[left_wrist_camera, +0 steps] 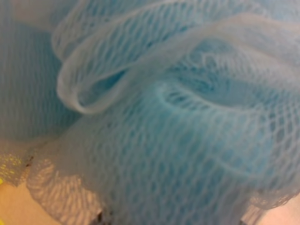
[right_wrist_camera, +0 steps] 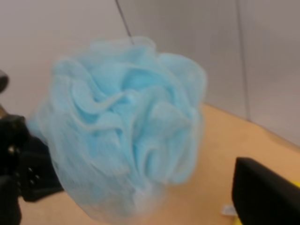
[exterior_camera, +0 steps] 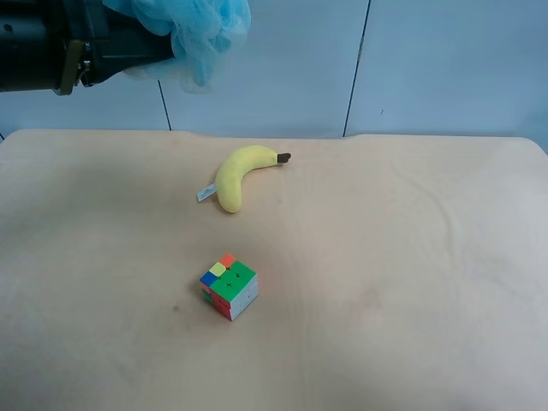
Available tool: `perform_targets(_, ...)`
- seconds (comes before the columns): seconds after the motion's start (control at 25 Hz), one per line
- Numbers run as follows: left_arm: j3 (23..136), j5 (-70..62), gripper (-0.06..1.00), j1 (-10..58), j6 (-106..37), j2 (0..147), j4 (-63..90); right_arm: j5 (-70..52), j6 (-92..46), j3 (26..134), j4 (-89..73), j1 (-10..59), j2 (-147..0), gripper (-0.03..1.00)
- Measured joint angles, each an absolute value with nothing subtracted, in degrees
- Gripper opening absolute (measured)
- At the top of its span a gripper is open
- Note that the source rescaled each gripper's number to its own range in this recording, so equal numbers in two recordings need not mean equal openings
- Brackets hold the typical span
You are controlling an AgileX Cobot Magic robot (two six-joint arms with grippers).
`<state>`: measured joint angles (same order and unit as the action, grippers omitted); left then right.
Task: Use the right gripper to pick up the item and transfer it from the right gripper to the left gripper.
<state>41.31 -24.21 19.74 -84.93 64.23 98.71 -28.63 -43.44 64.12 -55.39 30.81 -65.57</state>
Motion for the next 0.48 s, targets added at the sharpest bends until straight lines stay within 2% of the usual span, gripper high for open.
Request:
perform_targets(0.24, 41.31, -24.09, 0.01, 19.74, -84.93, 64.23, 98.71, -32.11, -23.12, 64.12, -33.77, 30.81, -59.99, 0.85)
perform_targets(0.48, 41.31, -24.09, 0.00, 19.74, -84.93, 64.23, 98.71, -40.97, -7.75, 64.17, -14.74, 30.81, -55.55, 0.85)
